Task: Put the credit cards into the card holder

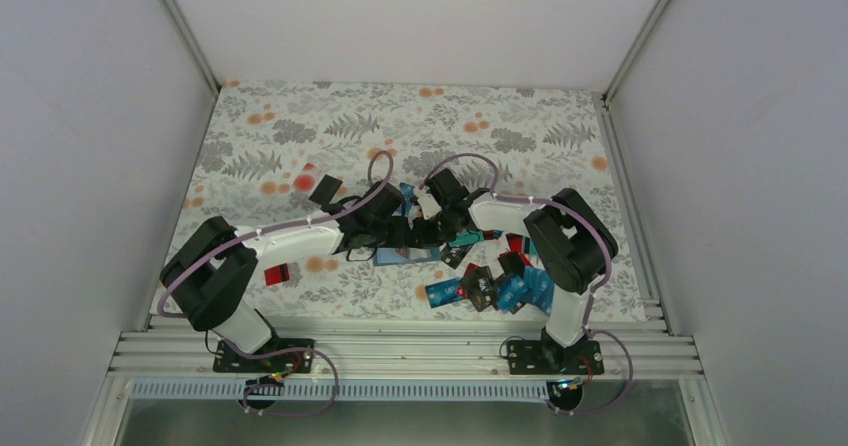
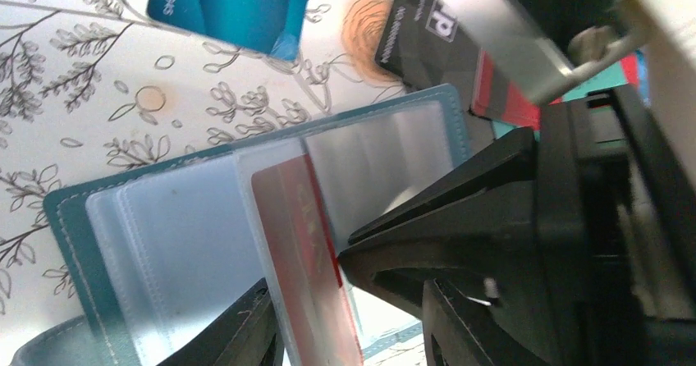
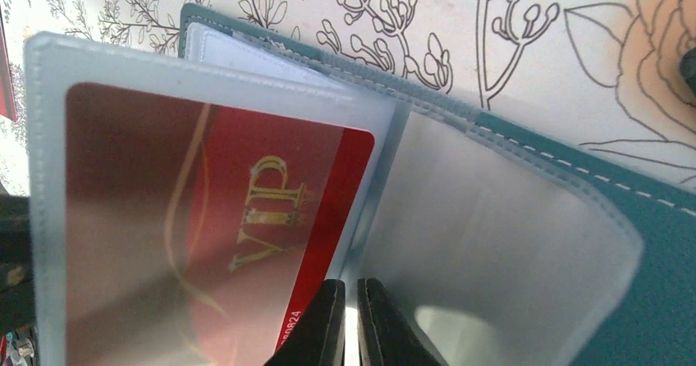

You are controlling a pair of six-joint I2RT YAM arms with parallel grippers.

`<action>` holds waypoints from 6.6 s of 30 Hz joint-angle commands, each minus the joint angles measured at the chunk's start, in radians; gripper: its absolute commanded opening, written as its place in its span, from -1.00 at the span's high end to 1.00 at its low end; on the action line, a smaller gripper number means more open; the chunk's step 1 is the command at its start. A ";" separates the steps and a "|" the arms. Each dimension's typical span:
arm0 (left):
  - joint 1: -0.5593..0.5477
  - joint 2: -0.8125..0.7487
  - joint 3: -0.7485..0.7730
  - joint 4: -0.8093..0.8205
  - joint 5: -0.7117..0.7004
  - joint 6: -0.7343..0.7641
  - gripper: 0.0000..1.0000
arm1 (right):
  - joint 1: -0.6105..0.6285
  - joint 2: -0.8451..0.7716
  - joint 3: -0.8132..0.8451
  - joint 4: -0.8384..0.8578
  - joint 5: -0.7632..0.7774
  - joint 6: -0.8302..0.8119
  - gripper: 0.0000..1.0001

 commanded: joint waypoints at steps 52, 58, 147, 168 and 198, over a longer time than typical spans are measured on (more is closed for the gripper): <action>-0.093 0.267 0.324 0.006 0.080 0.174 0.15 | -0.259 -0.571 -0.262 -0.352 0.218 0.106 0.17; -0.100 0.219 0.292 0.023 0.079 0.195 0.11 | -0.192 -0.561 -0.263 -0.426 0.288 0.159 -0.07; -0.101 -0.052 0.048 0.098 0.063 0.157 0.11 | 0.266 -0.229 -0.343 -0.465 0.542 0.373 0.08; -0.101 -0.151 -0.022 0.125 0.091 0.093 0.12 | 0.218 -0.508 -0.223 -0.482 0.546 0.415 0.03; -0.081 -0.164 -0.145 0.509 0.322 -0.141 0.04 | 0.143 -0.712 -0.113 -0.354 0.435 0.361 -0.03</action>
